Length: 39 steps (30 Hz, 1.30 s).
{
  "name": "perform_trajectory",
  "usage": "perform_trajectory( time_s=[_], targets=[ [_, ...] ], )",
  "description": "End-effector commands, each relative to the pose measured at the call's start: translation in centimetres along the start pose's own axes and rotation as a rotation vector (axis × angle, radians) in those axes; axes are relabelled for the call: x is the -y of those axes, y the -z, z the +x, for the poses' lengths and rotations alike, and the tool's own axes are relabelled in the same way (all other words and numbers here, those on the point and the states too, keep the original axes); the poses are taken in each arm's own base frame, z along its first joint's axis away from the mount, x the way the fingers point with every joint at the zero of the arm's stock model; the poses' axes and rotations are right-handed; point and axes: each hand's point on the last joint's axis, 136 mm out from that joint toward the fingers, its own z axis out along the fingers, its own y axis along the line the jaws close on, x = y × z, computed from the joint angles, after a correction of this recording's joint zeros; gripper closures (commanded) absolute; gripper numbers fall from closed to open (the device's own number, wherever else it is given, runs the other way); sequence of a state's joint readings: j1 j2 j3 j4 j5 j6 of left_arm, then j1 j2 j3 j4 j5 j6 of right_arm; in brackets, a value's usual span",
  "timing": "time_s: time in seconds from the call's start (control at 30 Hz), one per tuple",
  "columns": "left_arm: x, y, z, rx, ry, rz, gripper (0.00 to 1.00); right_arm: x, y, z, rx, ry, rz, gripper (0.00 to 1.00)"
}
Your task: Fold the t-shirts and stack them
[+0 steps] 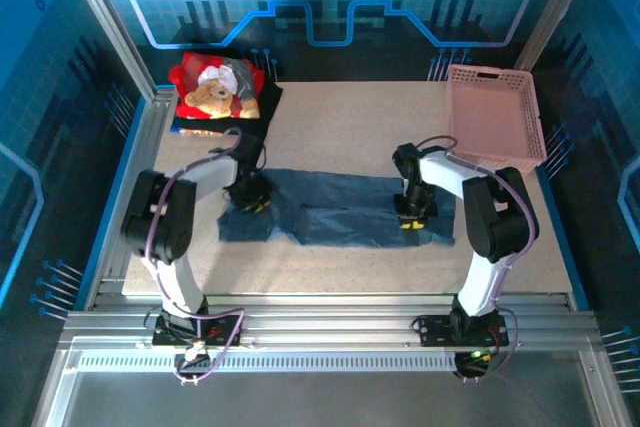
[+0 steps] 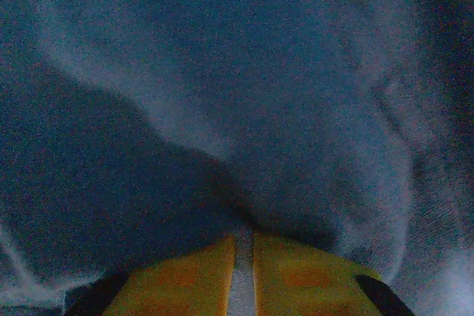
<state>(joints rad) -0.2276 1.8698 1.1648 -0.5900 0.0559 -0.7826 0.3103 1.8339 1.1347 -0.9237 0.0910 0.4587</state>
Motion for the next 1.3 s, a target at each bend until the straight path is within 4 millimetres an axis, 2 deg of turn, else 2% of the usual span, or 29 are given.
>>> perform_trajectory(
  time_s=[0.0, 0.2, 0.3, 0.43, 0.6, 0.8, 0.97, 1.07, 1.13, 1.17, 1.23, 1.27],
  targets=[
    [2.8, -3.4, -1.5, -0.002, -0.145, -0.035, 0.84, -0.6, -1.3, 3.6, -0.093, -0.020, 0.038, 0.78],
    [11.9, -5.6, -7.6, 0.033, -0.271, 0.049, 0.83, -4.4, -1.4, 5.4, -0.117, 0.009, -0.040, 0.78],
    [16.1, -6.4, -10.5, 0.048, -0.316, 0.103, 0.83, -7.7, -1.0, 5.5, -0.125, 0.039, -0.127, 0.78],
    [20.2, -7.6, -13.5, 0.062, -0.303, 0.270, 0.81, -12.5, -0.3, 5.5, -0.153, 0.066, -0.233, 0.78],
    [23.1, -8.2, -16.5, 0.096, -0.244, 0.496, 0.80, -17.5, 0.2, 5.8, -0.181, 0.024, -0.351, 0.79],
    [24.6, -8.3, -20.2, 0.134, -0.163, 0.672, 0.79, -21.1, -0.2, 7.9, -0.198, 0.022, -0.348, 0.79],
    [25.8, -8.9, -20.0, 0.094, -0.127, 0.779, 0.78, -23.9, 0.2, 9.0, -0.163, 0.025, -0.362, 0.78],
    [26.4, -9.1, -20.2, 0.095, -0.106, 0.818, 0.78, -24.7, 0.8, 8.7, -0.138, 0.035, -0.368, 0.76],
    [27.1, -8.0, -20.5, 0.108, -0.098, 0.853, 0.77, -25.0, 1.8, 7.9, -0.106, 0.043, -0.380, 0.74],
    [27.8, -6.7, -20.9, 0.122, -0.096, 0.889, 0.75, -25.1, 2.4, 7.5, -0.090, 0.049, -0.382, 0.72],
    [29.1, -3.5, -21.5, 0.164, -0.109, 0.945, 0.61, -25.5, 3.9, 6.6, -0.061, 0.065, -0.411, 0.67],
    [29.8, -1.3, -21.8, 0.190, -0.120, 0.972, 0.50, -25.7, 5.0, 6.1, -0.050, 0.077, -0.431, 0.62]
  ],
)
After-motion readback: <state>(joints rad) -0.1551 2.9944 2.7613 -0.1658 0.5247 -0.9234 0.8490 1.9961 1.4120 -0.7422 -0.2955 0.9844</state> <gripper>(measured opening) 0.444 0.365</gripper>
